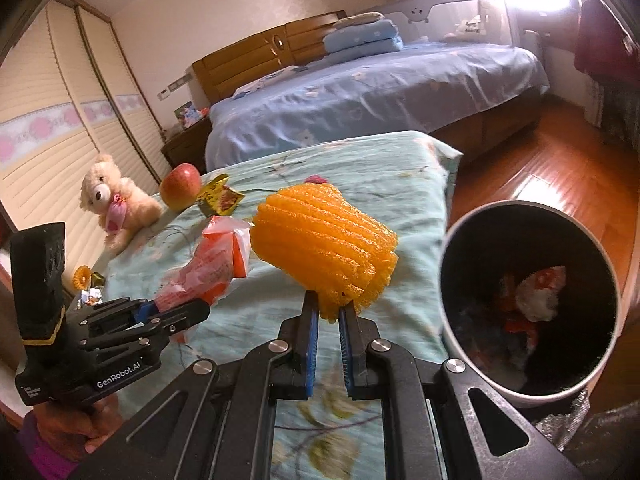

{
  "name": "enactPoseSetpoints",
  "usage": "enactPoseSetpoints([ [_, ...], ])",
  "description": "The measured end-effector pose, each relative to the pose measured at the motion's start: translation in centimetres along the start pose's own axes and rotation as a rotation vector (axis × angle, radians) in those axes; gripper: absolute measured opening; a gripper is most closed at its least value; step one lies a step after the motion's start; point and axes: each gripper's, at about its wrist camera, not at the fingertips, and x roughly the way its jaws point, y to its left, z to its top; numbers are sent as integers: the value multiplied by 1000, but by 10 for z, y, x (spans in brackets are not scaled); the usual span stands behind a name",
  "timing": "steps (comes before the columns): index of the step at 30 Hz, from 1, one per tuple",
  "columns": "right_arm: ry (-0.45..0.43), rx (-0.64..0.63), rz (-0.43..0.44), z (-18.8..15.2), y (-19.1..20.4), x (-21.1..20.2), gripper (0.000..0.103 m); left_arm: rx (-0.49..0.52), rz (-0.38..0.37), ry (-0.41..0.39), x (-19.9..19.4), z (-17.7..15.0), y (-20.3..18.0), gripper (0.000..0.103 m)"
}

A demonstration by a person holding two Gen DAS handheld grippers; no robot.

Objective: Collect trash
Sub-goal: 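Carry the foam net toward the bin with the right tool while the left carries the bag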

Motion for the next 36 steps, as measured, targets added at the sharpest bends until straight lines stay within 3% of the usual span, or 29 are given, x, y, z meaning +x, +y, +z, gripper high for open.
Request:
enactPoseSetpoints([
  [15, -32, 49, -73, -4, -38, -26, 10, 81, -40, 1, 15, 15, -47, 24],
  [36, -41, 125, -143, -13, -83, -42, 10, 144, -77, 13, 36, 27, -85, 25],
])
